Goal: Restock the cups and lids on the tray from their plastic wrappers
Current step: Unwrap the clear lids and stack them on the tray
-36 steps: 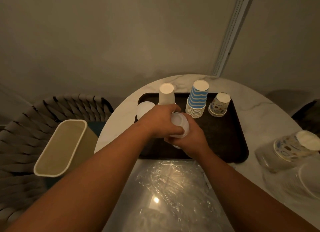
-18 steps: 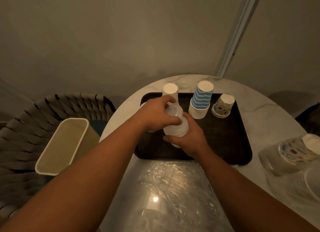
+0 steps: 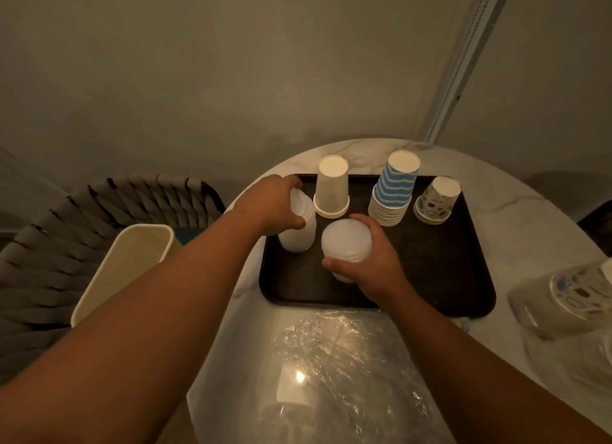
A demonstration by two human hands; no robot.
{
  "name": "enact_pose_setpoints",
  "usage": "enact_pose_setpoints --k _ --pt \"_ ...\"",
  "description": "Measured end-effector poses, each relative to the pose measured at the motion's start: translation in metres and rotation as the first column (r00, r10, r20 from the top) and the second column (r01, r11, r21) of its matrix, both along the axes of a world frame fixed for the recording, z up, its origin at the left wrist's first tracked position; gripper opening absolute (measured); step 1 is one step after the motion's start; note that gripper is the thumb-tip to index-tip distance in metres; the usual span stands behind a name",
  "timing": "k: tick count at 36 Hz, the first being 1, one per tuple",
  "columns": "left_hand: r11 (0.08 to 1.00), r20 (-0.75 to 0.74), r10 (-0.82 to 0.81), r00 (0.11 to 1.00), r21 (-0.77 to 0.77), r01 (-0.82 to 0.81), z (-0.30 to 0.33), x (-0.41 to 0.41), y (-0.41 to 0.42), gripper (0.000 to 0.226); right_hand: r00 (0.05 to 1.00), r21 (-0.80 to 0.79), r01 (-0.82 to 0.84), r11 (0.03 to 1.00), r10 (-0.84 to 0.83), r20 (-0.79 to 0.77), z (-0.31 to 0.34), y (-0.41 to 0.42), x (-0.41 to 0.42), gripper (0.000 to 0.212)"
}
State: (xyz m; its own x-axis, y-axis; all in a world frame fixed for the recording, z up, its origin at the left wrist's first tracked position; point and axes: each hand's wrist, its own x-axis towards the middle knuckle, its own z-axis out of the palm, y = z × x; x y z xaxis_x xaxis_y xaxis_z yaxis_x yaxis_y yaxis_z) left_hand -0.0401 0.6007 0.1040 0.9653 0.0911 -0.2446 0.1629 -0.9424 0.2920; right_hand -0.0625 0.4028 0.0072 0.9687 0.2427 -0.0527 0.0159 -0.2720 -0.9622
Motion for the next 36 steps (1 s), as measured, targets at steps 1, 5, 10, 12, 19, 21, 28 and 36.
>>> enact_pose_setpoints --k 1,5,10,12,19,21,28,36 --pt "1.000 0.000 -0.008 1.000 0.005 0.008 -0.002 0.001 0.000 0.077 1.000 -0.001 -0.001 1.000 0.001 -0.002 -0.001 -0.001 0.000 0.085" --pt "0.999 0.004 -0.032 0.999 0.025 0.032 -0.006 0.004 -0.001 0.077 1.000 -0.006 -0.006 1.000 0.006 -0.013 -0.004 -0.002 0.000 0.086" --pt "0.997 -0.024 -0.063 0.998 0.032 0.064 -0.007 0.007 -0.003 0.078 1.000 -0.014 -0.017 1.000 0.017 -0.010 -0.003 -0.003 0.000 0.087" --pt "0.997 -0.038 -0.070 0.997 0.035 0.071 -0.009 0.007 -0.003 0.079 1.000 -0.018 -0.016 1.000 0.016 -0.007 -0.003 -0.002 0.000 0.087" --pt "0.995 -0.072 -0.092 0.993 0.024 0.094 -0.009 0.008 0.000 0.084 1.000 -0.009 -0.011 1.000 0.011 0.008 -0.002 -0.002 0.000 0.085" --pt "0.995 -0.093 -0.101 0.991 0.019 0.103 -0.009 0.007 0.002 0.089 1.000 -0.005 -0.010 1.000 0.011 0.017 -0.002 -0.002 0.000 0.084" --pt "0.986 0.228 -0.029 0.973 -0.153 0.066 0.020 -0.004 -0.026 0.072 1.000 0.017 -0.025 1.000 0.025 0.013 0.004 -0.001 -0.001 0.079" --pt "0.972 0.017 -0.182 0.983 -0.150 0.182 0.013 -0.029 -0.068 0.068 0.996 0.017 -0.081 0.997 0.082 -0.022 0.009 -0.005 0.001 0.098"
